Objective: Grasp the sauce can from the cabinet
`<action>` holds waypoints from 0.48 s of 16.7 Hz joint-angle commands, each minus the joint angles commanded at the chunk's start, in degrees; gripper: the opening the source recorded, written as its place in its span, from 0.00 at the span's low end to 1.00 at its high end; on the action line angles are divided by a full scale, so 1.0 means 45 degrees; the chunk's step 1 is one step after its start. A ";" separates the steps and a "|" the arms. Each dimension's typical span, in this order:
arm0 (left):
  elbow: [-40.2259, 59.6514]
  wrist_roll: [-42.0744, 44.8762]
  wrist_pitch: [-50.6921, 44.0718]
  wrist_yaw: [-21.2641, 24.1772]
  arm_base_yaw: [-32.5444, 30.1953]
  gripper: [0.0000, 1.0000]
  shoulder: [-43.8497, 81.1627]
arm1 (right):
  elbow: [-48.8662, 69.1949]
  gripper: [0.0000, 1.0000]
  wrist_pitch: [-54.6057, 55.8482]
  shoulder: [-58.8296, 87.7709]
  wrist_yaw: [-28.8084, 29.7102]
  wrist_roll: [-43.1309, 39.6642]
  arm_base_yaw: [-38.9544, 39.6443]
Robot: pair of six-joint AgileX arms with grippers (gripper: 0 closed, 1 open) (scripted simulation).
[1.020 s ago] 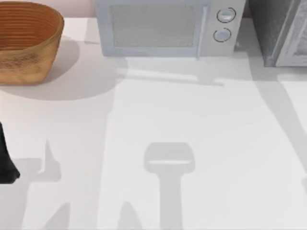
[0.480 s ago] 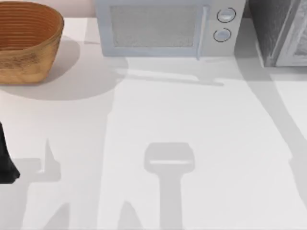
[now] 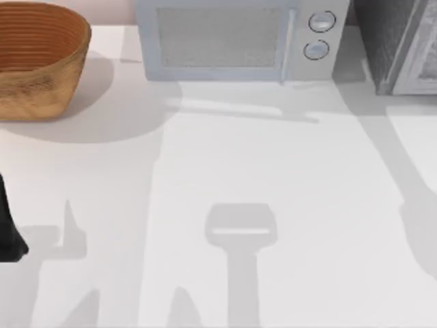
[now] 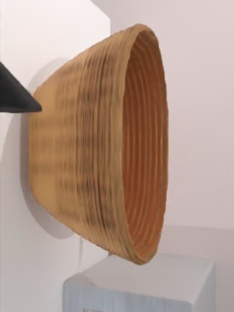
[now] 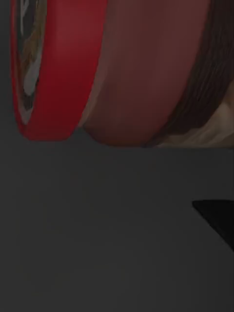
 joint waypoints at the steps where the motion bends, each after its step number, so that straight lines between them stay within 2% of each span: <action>1: 0.0000 0.0000 0.0000 0.0000 0.0000 1.00 0.0000 | 0.0473 1.00 -0.0102 0.0370 -0.0060 -0.0002 -0.0068; 8: 0.0000 0.0000 0.0000 0.0000 0.0000 1.00 0.0000 | 0.1524 1.00 -0.0327 0.1194 -0.0211 -0.0007 -0.0231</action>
